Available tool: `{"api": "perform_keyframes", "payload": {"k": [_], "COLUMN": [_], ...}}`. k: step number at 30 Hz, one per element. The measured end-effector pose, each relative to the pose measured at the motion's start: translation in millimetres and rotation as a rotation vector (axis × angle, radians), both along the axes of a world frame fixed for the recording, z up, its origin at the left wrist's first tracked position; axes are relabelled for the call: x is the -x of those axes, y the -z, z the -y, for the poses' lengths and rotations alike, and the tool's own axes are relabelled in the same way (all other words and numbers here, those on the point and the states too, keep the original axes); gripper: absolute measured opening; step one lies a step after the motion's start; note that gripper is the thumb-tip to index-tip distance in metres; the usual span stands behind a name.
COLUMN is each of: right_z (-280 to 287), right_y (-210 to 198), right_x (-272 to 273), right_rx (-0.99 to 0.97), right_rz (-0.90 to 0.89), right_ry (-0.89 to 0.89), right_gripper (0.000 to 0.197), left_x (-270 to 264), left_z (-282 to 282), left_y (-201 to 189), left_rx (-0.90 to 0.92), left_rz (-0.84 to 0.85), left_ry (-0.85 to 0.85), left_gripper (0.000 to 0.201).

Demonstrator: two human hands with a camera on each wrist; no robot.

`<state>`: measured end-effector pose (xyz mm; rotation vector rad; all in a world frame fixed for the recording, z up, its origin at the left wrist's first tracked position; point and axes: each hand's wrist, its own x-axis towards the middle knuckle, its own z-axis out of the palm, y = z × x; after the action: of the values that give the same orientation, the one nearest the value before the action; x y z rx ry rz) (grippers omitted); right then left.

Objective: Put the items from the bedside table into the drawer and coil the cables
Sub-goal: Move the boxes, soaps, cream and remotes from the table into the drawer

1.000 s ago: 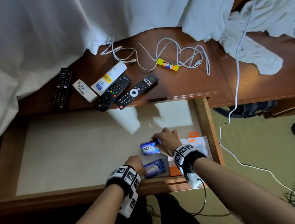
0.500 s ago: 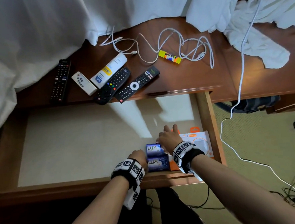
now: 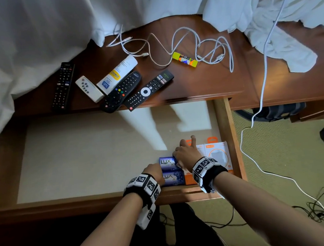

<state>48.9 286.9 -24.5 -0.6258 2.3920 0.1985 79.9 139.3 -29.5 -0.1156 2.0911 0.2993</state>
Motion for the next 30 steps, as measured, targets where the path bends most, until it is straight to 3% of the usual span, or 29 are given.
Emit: {"api": "perform_keyframes", "payload": {"k": [8,13,17,24,30], "right_z": [-1,-6,-2,30,56], "right_y": [-7,-25,-57,-106,-114], "right_x": [-2,8,38,108,146], "right_rx": [0.035,0.148,0.326,0.539,0.558], "right_rz": [0.015,0.032,-0.075,-0.353,-0.426], "right_ry": [0.048,0.185,0.289,0.317,0.332], "right_gripper": [0.026,0.044,0.038,0.026,0.021], "left_x": [5,32,77,152,180], "left_z": [8,25,45,80,103], "left_y": [-11,-36,-74,-139,-150], "left_rx": [-0.055,-0.095,-0.156,-0.174,-0.085], "left_rz": [0.045,0.038,-0.145,-0.688,-0.860], "left_ry": [-0.013,-0.082,-0.209,-0.416,-0.537], "left_gripper": [0.018,0.033,0.016,0.015,0.004]}}
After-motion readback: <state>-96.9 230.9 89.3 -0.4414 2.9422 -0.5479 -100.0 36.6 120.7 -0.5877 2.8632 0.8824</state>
